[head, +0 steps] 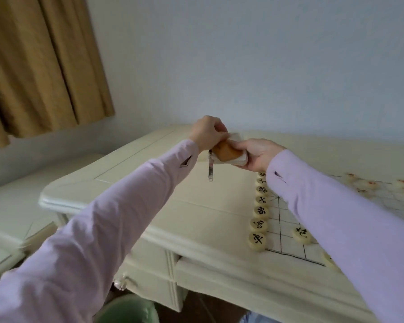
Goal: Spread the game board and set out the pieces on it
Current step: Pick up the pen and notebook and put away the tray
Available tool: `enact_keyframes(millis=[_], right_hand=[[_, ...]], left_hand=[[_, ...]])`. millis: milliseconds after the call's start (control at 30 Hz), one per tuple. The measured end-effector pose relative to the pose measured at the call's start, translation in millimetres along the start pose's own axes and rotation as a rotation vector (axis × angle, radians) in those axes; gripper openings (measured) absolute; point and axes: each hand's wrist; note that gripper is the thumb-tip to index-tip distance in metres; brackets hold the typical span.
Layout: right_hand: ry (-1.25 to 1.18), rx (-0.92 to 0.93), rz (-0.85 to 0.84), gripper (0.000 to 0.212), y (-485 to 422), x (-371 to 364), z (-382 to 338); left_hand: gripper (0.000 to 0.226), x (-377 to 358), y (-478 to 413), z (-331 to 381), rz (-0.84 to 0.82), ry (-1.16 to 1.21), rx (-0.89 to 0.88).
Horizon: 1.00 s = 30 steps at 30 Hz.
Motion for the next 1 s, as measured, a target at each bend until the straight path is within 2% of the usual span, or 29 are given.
enact_keyframes(millis=[133,233,367,433,467,567,633,733,867,933,1000], right_hand=[[0.016,-0.011,-0.075,0.034,24,-29,13],[0.027,-0.027,-0.12,0.022,42,-52,26],[0.085,-0.068,-0.188,0.02,58,-85,52],[0.094,-0.074,-0.22,0.022,64,-100,63],[0.091,-0.07,-0.233,0.023,67,-108,68],[0.131,-0.044,-0.236,0.032,72,-126,79],[0.168,-0.028,-0.231,0.034,76,-135,86],[0.182,-0.022,-0.229,0.035,81,-144,95],[0.194,-0.007,-0.202,0.038,84,-151,107],[0.191,0.005,-0.188,0.039,85,-152,109],[0.181,0.018,-0.175,0.038,86,-152,109]], left_hand=[[0.018,27,43,-25,0.149,0.019,0.035],[0.021,49,76,-56,0.292,0.034,0.122],[0.038,79,127,-101,0.303,0.091,0.247],[0.041,92,152,-124,0.231,0.135,0.32],[0.041,99,164,-133,0.142,0.125,0.355],[0.029,110,194,-154,-0.277,-0.043,0.43],[0.019,110,207,-163,-0.455,-0.251,0.396],[0.03,98,216,-176,-0.548,-0.489,0.31],[0.051,88,219,-182,-0.544,-0.67,0.297],[0.052,88,220,-176,-0.551,-0.71,0.301],[0.045,85,219,-171,-0.539,-0.712,0.343]])
Point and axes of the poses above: each hand's wrist, its own y-axis away from the middle knuckle, its own x-axis out of the back of the hand, z = x × y, and after that the axes turned 1 degree about x, right-handed
